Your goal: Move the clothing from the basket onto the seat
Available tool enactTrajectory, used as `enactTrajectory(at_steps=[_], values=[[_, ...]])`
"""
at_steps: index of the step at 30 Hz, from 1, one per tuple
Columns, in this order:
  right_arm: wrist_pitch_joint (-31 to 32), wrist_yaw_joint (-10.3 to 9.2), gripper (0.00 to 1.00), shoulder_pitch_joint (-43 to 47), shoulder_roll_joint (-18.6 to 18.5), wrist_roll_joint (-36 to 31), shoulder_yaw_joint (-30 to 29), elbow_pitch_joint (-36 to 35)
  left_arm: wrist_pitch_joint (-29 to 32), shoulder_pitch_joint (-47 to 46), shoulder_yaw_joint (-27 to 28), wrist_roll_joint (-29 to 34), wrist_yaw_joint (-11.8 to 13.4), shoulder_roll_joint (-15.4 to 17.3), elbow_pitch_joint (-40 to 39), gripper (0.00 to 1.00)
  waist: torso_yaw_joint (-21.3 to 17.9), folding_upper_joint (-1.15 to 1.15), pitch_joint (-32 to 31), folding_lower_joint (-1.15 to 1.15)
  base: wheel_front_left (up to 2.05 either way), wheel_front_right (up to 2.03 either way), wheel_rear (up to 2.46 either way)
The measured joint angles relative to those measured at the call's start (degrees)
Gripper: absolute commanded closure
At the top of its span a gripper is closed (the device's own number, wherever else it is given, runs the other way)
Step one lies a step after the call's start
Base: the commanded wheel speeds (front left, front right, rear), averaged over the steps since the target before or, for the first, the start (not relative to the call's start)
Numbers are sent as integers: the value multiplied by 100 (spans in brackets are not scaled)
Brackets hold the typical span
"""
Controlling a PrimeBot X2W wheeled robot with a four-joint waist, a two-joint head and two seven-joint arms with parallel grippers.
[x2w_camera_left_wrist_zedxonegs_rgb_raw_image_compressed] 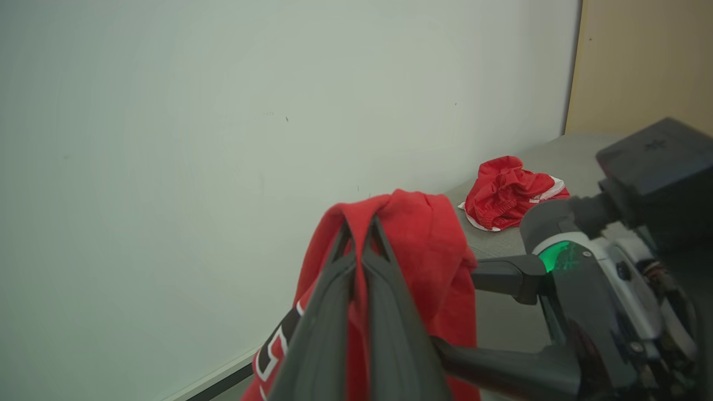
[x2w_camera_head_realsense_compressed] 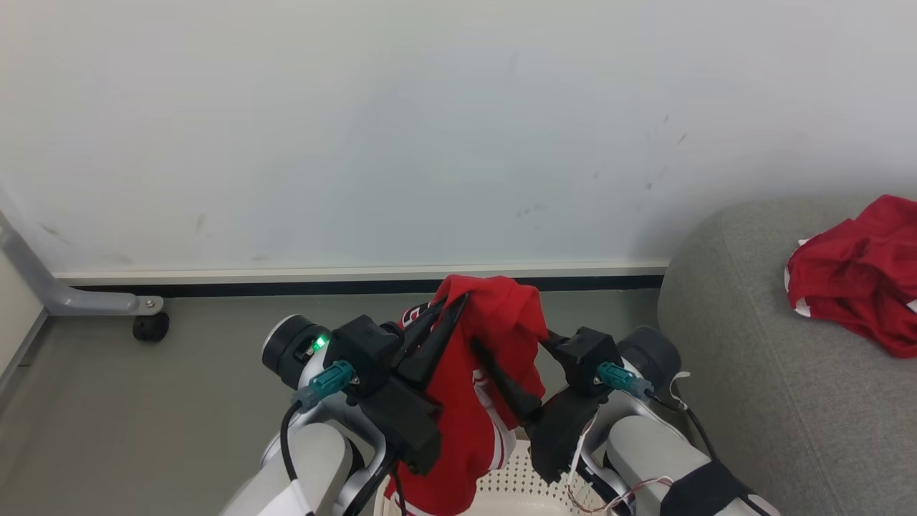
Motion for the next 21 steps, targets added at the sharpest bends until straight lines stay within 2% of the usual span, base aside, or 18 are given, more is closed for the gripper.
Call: enactTrajectory(at_steps=[1,3,9,13,14,15,16,17,18,21], values=[[-1,-5,53,-42,0,49,51,21,25,0,1,-10,0,2,-23,100,10,0,9,0,0,0,0],[-1,-52,100,-122,1,201,143,55,60,1,1,-27,0,7,-85,100,26,0,25,0,0,0,0],[-3,-123,100,-213,2,569,425,79,159,163,37,-55,15,85,-229,100,24,0,78,0,0,0,0],[-21,-152,100,-255,2,737,445,101,183,237,170,-220,112,181,-236,100,-56,0,109,0,0,0,0],[-30,-153,100,-260,2,772,442,116,192,262,209,-240,115,197,-253,92,-85,0,115,0,0,0,0],[-38,-165,100,-275,2,813,425,143,219,300,227,-246,121,213,-268,69,-115,0,121,0,0,0,0],[-54,-191,100,-298,2,862,403,164,220,347,242,-260,157,220,-283,56,-148,0,126,0,0,0,0],[-56,-196,100,-339,2,915,360,207,220,396,260,-288,166,226,-296,20,-185,0,131,0,0,0,0],[-60,-197,100,-385,2,934,316,241,220,441,278,-299,169,238,-303,0,-223,0,136,0,0,0,0],[-103,-204,100,-519,5,942,124,409,212,560,348,-368,204,287,-341,0,-401,0,150,0,0,0,0]])
